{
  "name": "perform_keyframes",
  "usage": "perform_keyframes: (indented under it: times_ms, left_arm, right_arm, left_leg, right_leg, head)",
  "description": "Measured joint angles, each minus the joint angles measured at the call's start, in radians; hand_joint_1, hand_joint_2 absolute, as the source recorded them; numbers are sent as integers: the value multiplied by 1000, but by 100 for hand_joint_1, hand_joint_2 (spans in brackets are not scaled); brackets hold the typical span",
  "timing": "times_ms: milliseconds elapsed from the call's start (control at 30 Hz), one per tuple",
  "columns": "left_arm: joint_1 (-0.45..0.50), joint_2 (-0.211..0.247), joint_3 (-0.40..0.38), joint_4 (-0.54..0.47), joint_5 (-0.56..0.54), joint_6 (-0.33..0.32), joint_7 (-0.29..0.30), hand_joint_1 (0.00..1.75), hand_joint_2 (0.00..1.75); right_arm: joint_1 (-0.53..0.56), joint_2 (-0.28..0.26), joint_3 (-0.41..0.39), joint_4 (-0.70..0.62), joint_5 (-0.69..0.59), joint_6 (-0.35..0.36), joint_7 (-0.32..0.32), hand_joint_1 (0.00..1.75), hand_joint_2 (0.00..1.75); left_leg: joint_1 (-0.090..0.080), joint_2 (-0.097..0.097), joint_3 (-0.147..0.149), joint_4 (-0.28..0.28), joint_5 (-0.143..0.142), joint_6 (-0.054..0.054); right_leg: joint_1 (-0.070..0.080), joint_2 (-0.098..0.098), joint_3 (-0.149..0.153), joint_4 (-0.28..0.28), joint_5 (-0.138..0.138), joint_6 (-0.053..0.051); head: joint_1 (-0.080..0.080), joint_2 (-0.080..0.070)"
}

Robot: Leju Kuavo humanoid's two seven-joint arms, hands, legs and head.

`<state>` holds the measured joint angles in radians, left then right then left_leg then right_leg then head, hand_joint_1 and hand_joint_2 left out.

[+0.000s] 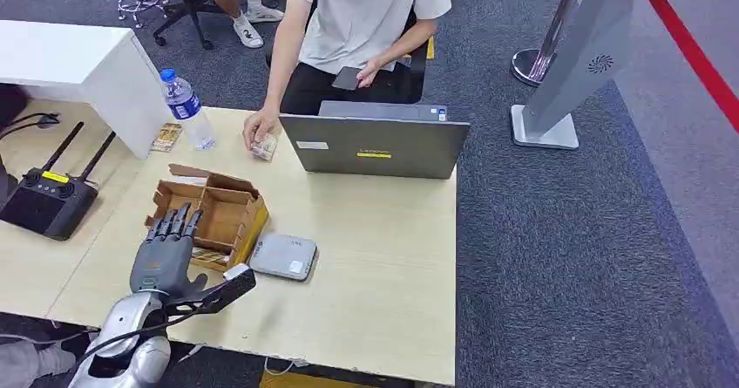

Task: Pass the card to the sensor for recognition and then transmit it.

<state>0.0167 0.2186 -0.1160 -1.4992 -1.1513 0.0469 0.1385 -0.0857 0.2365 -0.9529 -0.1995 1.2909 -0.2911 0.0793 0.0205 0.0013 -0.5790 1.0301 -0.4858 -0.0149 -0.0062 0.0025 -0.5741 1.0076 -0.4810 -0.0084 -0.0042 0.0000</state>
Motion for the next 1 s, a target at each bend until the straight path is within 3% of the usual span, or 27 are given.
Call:
perform_keyframes:
  times_ms: [33, 833, 1000]
  left_arm:
    - [1, 1, 3, 0, 0, 1, 0, 175, 175]
    - [19, -1, 23, -24, 24, 19, -37, 175, 175]
    - [22, -18, 24, -39, 9, 104, -84, 175, 175]
  right_arm:
    - [0, 0, 0, 0, 0, 0, 0, 0, 175]
    - [0, 0, 0, 0, 1, 4, 0, 0, 175]
    - [0, 0, 0, 0, -2, 4, -1, 0, 175]
  left_leg:
    - [0, 0, 0, 0, 0, 0]
    - [0, 0, 0, 0, 0, 0]
    - [0, 0, 0, 0, 0, 0]
  right_leg:
    - [0, 0, 0, 0, 0, 0]
    - [0, 0, 0, 0, 0, 0]
    - [0, 0, 0, 0, 0, 0]
  head:
    - [0, 0]
    - [0, 0]
    - [0, 0]
